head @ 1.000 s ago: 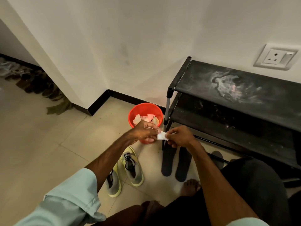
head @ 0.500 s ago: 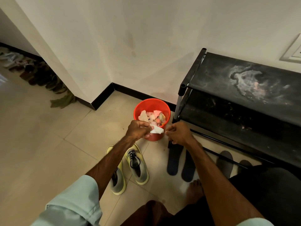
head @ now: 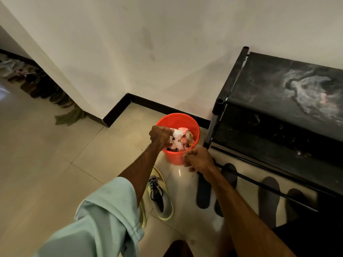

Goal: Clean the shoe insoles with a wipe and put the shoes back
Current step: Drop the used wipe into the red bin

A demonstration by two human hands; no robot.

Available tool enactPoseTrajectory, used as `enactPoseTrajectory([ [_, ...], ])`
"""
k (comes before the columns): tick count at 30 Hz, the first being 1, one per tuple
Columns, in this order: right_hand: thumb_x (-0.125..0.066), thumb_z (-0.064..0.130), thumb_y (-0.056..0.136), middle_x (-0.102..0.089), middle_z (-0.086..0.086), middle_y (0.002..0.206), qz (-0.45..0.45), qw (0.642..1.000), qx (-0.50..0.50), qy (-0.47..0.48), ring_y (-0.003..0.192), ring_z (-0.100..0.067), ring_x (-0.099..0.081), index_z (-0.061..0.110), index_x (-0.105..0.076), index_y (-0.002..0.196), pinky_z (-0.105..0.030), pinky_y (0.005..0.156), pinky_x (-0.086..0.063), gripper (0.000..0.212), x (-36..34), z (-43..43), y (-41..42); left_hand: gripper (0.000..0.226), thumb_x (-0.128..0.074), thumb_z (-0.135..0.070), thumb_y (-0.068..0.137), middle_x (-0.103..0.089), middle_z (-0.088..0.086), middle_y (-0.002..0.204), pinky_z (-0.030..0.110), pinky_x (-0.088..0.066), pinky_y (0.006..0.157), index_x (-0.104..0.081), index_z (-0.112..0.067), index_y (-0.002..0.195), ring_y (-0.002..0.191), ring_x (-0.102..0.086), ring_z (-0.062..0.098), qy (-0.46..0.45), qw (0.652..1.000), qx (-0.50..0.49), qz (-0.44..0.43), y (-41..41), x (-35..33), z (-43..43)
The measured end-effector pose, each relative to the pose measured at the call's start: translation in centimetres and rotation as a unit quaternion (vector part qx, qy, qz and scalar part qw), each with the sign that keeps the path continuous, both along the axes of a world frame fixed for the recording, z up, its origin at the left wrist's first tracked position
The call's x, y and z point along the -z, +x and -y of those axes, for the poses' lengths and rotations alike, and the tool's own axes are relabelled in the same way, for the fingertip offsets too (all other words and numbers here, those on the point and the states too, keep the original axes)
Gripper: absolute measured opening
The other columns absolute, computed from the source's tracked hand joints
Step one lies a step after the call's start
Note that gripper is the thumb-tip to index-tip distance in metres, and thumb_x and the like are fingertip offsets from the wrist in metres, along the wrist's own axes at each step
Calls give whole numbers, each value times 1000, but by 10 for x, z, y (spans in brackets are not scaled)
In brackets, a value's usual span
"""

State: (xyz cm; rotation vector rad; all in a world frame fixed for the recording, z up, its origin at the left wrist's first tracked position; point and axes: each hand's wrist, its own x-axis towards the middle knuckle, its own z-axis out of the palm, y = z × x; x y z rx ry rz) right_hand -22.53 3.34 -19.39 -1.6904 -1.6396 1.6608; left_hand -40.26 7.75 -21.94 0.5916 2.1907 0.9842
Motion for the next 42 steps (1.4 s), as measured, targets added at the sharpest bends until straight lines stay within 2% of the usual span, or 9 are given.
enactPoseTrajectory([
  [4, -64, 9, 97, -73, -11, 105, 0, 999, 6, -31, 92, -26, -74, 4, -70, 109, -40, 78, -62, 14, 13, -2, -5, 44, -83, -21, 82, -73, 16, 113, 45, -60, 87, -70, -1, 118, 96, -72, 33, -28, 999, -20, 16, 1, 13, -17],
  [7, -64, 11, 98, -73, -11, 104, -9, 999, 12, -46, 94, -27, -74, 5, -70, 108, -41, 81, -62, 13, 21, -8, -6, 41, -82, -16, 84, -71, 13, 90, 35, -62, 57, -68, 4, 116, 71, -71, 27, -48, 998, -28, 32, 4, 23, -23],
  [8, -64, 11, 98, -73, -10, 104, -9, 999, 16, -48, 94, -26, -74, 6, -70, 108, -41, 81, -62, 12, 23, -10, -5, 42, -82, -15, 83, -71, 13, 90, 35, -62, 58, -67, 4, 117, 72, -72, 27, -59, 998, -26, 27, 5, 27, -23],
  [12, -64, 10, 97, -73, -8, 103, 0, 998, 37, -50, 90, -23, -74, 9, -71, 108, -36, 74, -62, 13, 30, -17, 2, 51, -83, -22, 80, -63, 20, 123, 47, -56, 93, -63, 0, 121, 111, -65, 38, -112, 990, 14, -88, 7, 41, -10],
  [16, -65, 8, 94, -74, -8, 102, 5, 997, 54, -52, 90, -23, -74, 8, -72, 110, -36, 75, -62, 17, 31, -19, 9, 30, -80, -13, 80, -69, 18, 116, 46, -57, 90, -73, -3, 107, 104, -67, 38, -75, 989, 25, -122, 9, 40, 3],
  [24, -66, 8, 95, -72, -11, 105, 18, 999, 22, -24, 92, -24, -72, 6, -69, 112, -37, 78, -62, 18, 13, -4, 7, 19, -76, -16, 82, -75, 18, 93, 43, -60, 83, -77, -2, 94, 86, -73, 36, -23, 993, 29, -112, 5, 28, 53],
  [29, -67, 8, 94, -71, -14, 110, 30, 999, -7, 12, 95, -27, -72, 2, -69, 115, -31, 66, -58, 22, -10, 5, 8, 17, -76, -20, 83, -75, 14, 97, 44, -59, 84, -76, -6, 93, 89, -72, 37, -44, 994, 37, -93, 9, 8, 78],
  [35, -67, 7, 95, -73, -14, 106, 66, 993, -65, 70, 93, -27, -73, 3, -74, 111, -37, 78, -62, 18, -46, 11, 30, 20, -69, -18, 85, -74, 14, 99, 42, -60, 84, -75, -8, 101, 92, -73, 35, -68, 985, 109, -118, 25, -31, 91],
  [42, -65, 11, 99, -74, -10, 103, 121, 981, -107, 107, 90, -20, -73, 7, -74, 111, -24, 63, -55, 16, -80, 27, 83, 30, -79, -21, 81, -74, 8, 105, 39, -60, 82, -75, -7, 108, 98, -69, 28, -58, 970, 181, -152, 57, -77, 93],
])
